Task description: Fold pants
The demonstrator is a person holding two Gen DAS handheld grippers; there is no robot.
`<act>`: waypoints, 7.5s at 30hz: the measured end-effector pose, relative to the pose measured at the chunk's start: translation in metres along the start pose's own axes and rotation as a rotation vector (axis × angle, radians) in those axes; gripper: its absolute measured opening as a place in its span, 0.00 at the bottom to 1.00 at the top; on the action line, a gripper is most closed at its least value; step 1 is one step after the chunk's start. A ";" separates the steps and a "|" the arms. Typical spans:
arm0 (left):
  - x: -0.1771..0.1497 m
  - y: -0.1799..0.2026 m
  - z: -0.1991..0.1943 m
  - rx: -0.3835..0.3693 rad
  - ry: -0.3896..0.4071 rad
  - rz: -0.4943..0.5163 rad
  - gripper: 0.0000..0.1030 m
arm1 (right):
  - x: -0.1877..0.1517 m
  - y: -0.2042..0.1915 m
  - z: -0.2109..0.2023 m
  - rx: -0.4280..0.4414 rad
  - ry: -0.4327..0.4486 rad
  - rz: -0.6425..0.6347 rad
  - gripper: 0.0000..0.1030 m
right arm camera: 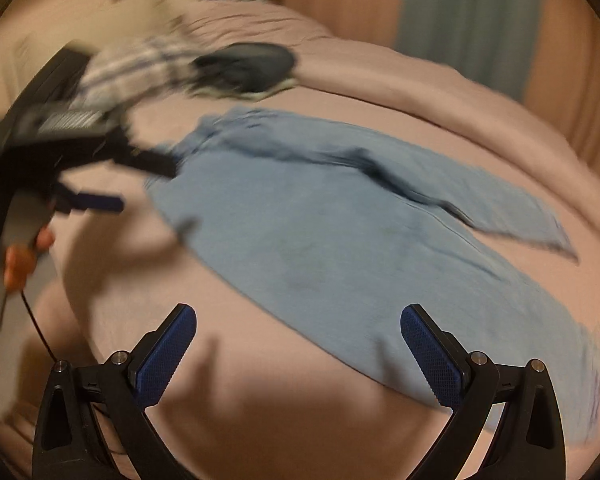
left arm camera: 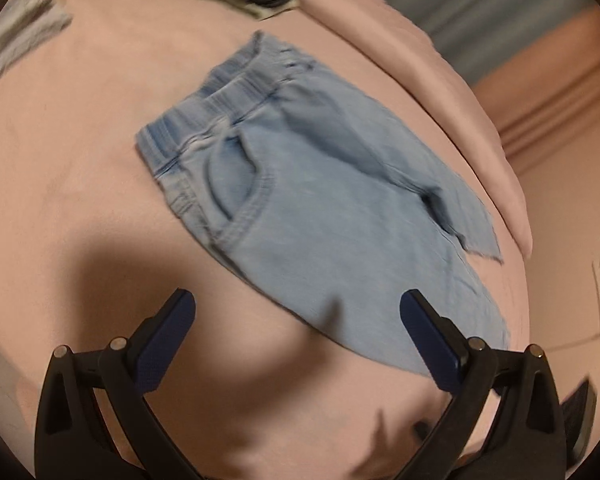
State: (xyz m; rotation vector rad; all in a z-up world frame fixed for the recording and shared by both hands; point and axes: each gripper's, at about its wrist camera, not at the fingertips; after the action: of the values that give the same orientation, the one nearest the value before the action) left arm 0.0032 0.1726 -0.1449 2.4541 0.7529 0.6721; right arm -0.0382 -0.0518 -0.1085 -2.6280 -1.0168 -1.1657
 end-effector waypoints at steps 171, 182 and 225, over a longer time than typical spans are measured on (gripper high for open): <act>0.045 0.110 0.043 0.281 0.018 0.724 0.84 | 0.027 0.066 0.043 -0.010 -0.050 0.362 0.69; 0.086 0.122 0.057 0.297 0.034 0.725 0.84 | 0.032 0.083 0.053 -0.004 -0.050 0.399 0.69; 0.251 0.077 0.158 0.204 -0.167 0.746 0.83 | 0.219 0.162 0.267 0.268 -0.231 -0.107 0.69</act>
State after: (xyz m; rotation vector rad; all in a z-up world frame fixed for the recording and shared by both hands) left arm 0.3053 0.2233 -0.1440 2.9302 -0.2035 0.6459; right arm 0.3339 0.0302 -0.1173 -2.5592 -1.2681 -0.6926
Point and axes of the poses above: each gripper's, at about its wrist camera, not at the fingertips, and z roughly the way its jaws point, y to its right, x to its top, and after that the axes turned 6 degrees about -z, right-handed
